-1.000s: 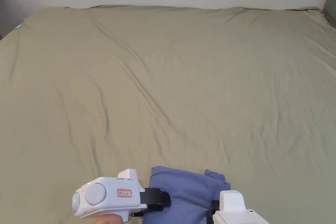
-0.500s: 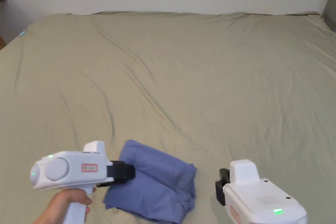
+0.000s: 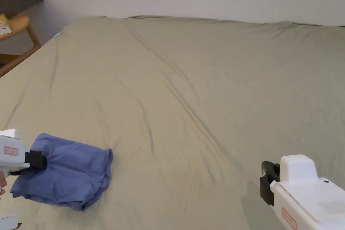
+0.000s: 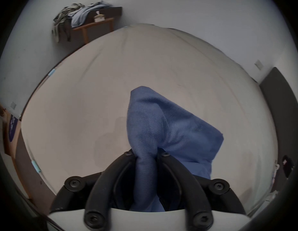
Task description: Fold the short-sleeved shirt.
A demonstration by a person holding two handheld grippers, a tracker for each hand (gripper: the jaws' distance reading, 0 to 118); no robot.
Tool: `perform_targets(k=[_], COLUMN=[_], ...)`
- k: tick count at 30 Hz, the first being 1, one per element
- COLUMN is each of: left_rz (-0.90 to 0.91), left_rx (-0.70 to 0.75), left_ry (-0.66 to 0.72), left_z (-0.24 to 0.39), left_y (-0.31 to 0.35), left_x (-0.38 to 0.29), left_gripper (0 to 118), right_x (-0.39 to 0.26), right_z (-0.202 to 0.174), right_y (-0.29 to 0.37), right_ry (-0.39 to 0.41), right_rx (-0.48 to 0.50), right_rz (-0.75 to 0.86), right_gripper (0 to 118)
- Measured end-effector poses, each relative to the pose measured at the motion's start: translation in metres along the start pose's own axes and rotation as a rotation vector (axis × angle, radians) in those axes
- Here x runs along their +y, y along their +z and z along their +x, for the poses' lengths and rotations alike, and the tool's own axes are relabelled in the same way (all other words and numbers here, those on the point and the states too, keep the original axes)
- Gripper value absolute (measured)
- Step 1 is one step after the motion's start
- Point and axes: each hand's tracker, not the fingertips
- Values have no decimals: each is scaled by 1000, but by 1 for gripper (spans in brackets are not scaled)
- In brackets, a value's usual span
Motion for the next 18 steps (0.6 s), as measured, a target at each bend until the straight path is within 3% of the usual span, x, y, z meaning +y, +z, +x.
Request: perform_targets(k=[3, 5, 6, 8, 9, 13, 18], left_rz=[-30, -36, -34, -24, -21, 85, 263], left_rx=[23, 15, 22, 84, 93, 89, 62], left_ry=[20, 18, 2, -46, -53, -91, -133], left_z=[-16, -15, -12, -4, 1, 22, 67], left_y=[-16, -21, -26, -27, -26, 1, 67], left_x=[4, 2, 1, -1, -2, -3, -5], left_gripper=[20, 29, 47, 99, 118, 105, 105], right_x=[3, 1, 1, 1, 2, 5, 14], right_z=[-7, -9, -11, -13, -13, -6, 9], right_y=[-10, -13, -13, -11, -8, 8, 43], right_ry=[-2, -18, -17, -11, -11, -21, -29], right_rx=[3, 15, 15, 12, 8, -7, -46], right_rz=[-9, -9, -9, -6, 0, 45, 126], right_gripper=[2, 2, 2, 2, 2, 2, 2])
